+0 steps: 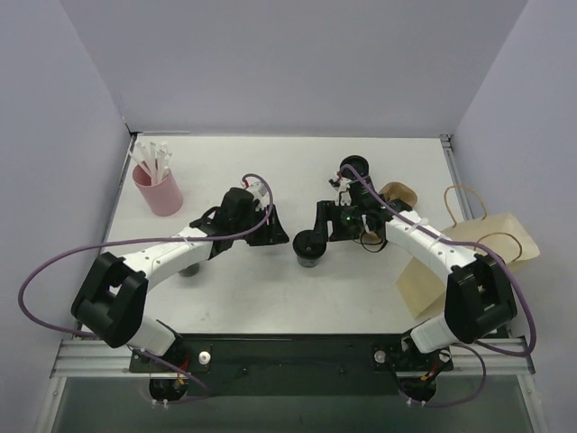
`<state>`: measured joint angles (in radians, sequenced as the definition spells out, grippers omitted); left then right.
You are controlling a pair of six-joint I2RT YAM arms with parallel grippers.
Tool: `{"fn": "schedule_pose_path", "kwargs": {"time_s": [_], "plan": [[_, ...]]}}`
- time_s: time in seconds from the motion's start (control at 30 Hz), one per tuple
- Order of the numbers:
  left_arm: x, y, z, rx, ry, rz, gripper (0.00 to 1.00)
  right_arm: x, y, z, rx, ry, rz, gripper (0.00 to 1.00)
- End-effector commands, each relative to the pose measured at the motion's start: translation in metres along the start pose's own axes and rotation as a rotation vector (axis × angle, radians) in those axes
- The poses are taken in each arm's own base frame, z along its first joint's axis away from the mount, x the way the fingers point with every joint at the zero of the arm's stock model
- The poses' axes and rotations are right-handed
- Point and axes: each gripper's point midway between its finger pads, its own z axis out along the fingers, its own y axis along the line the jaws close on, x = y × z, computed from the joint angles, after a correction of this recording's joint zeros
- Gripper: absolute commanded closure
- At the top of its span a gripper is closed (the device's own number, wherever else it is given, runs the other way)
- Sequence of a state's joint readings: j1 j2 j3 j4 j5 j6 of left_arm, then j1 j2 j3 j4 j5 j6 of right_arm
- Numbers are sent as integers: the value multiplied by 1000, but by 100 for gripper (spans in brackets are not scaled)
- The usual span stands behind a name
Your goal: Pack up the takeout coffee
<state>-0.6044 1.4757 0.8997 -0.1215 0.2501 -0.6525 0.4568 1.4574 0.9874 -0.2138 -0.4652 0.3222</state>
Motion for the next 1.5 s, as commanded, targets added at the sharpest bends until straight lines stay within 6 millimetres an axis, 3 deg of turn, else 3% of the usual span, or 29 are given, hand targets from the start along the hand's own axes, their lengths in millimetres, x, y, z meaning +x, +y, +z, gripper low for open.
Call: {"fn": "schedule_pose_path", "kwargs": {"time_s": [0.0, 0.37, 0.73, 0.83, 1.13, 1.47], "plan": [[-7, -23, 8, 83, -36, 19, 41, -6, 10, 1, -57, 15, 9, 35], [11, -28, 28, 109, -14, 31, 44, 18, -8, 22, -68, 64, 55, 48], [30, -26, 30, 133, 7, -3, 45, 36, -26, 32, -52, 67, 99, 58], [37, -19, 33, 117, 14, -24, 47, 40, -31, 34, -43, 68, 111, 60], [82, 32, 34, -41, 51, -88, 54, 68, -45, 42, -48, 50, 175, 64], [120, 55, 48, -144, 107, -80, 64, 81, -58, 51, -34, 50, 239, 67]]}}
